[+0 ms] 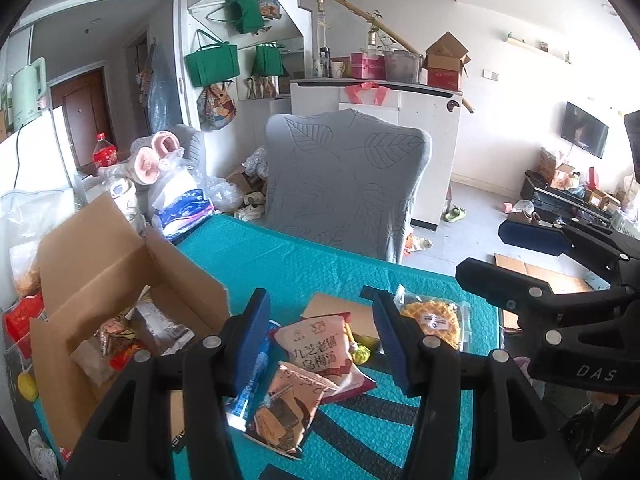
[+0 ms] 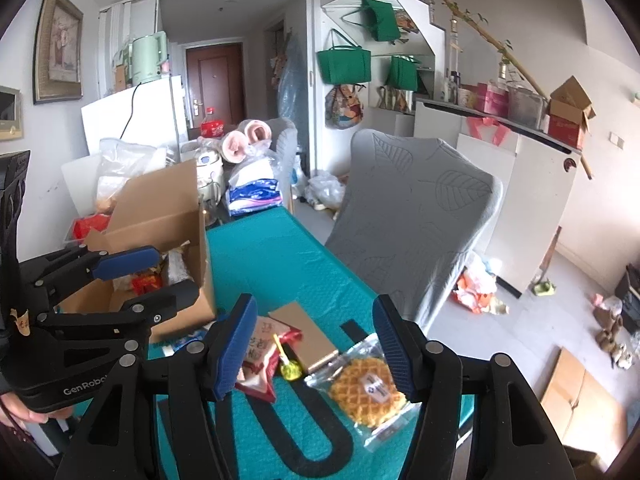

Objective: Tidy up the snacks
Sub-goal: 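Move both tools back over the remaining snacks on the table, then grasp the seaweed snack bag with the left tool while the right tool grasps the waffle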

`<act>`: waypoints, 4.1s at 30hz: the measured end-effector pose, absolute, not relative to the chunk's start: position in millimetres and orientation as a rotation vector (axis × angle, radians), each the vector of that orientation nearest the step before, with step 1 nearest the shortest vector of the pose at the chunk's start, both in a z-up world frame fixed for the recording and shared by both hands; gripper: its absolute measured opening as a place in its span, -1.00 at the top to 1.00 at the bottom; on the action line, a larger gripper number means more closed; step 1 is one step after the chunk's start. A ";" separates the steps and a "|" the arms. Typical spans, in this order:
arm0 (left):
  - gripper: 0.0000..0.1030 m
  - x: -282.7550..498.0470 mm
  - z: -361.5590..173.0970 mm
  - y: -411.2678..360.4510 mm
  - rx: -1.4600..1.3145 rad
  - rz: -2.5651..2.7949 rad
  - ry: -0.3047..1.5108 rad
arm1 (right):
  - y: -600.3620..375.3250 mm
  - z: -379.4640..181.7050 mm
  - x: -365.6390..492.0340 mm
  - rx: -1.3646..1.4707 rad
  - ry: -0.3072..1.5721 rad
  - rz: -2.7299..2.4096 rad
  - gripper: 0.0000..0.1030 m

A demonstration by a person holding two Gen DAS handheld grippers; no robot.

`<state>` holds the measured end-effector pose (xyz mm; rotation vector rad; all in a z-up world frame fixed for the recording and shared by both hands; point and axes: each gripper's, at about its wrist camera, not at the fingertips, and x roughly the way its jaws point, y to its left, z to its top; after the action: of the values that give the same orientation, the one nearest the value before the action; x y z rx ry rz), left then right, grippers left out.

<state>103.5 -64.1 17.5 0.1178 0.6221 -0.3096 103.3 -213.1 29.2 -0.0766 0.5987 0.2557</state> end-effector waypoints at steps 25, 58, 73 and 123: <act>-0.03 116.4 -59.6 -109.6 0.106 -0.274 0.800 | -264.0 -60.3 130.2 -0.132 0.772 0.363 -0.71; -0.03 136.1 -104.4 -42.0 -0.016 -0.108 0.924 | -238.3 -142.9 162.0 -0.311 0.950 0.570 -0.62; -0.03 126.2 -108.7 -9.8 0.020 -0.056 0.933 | -216.0 -140.8 136.7 -0.271 1.004 0.551 -0.66; -0.08 109.2 -116.5 -38.3 0.004 -0.257 1.018 | -213.0 -138.3 118.7 -0.238 1.010 0.540 -0.66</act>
<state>109.2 -38.3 -116.5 0.0035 1.0178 -0.2571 118.7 -213.0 -138.3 -0.2379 1.0098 0.5398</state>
